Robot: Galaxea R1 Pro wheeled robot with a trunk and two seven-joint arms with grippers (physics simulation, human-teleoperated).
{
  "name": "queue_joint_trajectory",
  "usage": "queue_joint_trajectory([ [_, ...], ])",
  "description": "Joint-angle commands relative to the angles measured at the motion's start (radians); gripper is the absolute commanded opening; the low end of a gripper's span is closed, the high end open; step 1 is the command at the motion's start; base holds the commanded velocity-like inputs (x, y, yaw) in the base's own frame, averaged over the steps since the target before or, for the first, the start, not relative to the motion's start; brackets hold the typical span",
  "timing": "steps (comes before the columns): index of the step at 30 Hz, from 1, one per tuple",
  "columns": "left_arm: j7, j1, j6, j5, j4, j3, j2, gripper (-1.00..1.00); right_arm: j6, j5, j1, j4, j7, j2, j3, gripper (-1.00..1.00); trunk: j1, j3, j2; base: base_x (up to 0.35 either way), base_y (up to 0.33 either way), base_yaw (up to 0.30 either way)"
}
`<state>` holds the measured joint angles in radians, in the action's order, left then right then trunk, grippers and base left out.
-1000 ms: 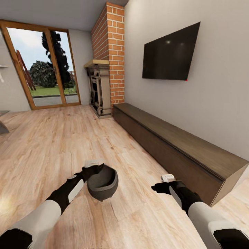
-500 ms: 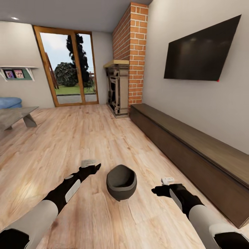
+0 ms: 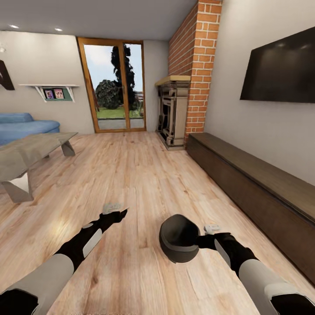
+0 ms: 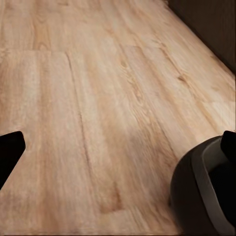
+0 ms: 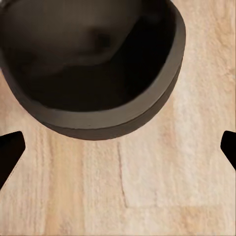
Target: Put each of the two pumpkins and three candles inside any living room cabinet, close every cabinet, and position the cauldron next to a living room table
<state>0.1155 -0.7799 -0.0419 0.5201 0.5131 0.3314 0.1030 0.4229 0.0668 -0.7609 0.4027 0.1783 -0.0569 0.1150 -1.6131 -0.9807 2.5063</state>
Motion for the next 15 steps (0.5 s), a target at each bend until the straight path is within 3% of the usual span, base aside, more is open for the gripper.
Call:
queue_joint_trajectory([
  [1, 0.0, -0.001, -0.004, 0.01, -0.004, 0.005, 0.001, 1.0, 0.006, 0.007, 0.0, 0.002, 0.0, -0.001, 0.006, 1.0, 0.0, -0.001, 0.0, 0.014, -0.088, 0.292],
  [12, -0.001, -0.001, -0.005, 0.009, -0.041, 0.005, -0.002, 1.0, 0.006, 0.006, 0.0, 0.002, 0.0, -0.001, 0.009, 1.0, 0.0, -0.001, 0.0, -0.019, -0.28, 0.291],
  [15, 0.0, -0.001, -0.006, 0.01, -0.042, 0.005, -0.002, 1.0, 0.007, 0.006, 0.0, 0.002, -0.001, -0.001, 0.01, 1.0, 0.0, -0.001, 0.0, -0.09, -0.322, 0.163],
])
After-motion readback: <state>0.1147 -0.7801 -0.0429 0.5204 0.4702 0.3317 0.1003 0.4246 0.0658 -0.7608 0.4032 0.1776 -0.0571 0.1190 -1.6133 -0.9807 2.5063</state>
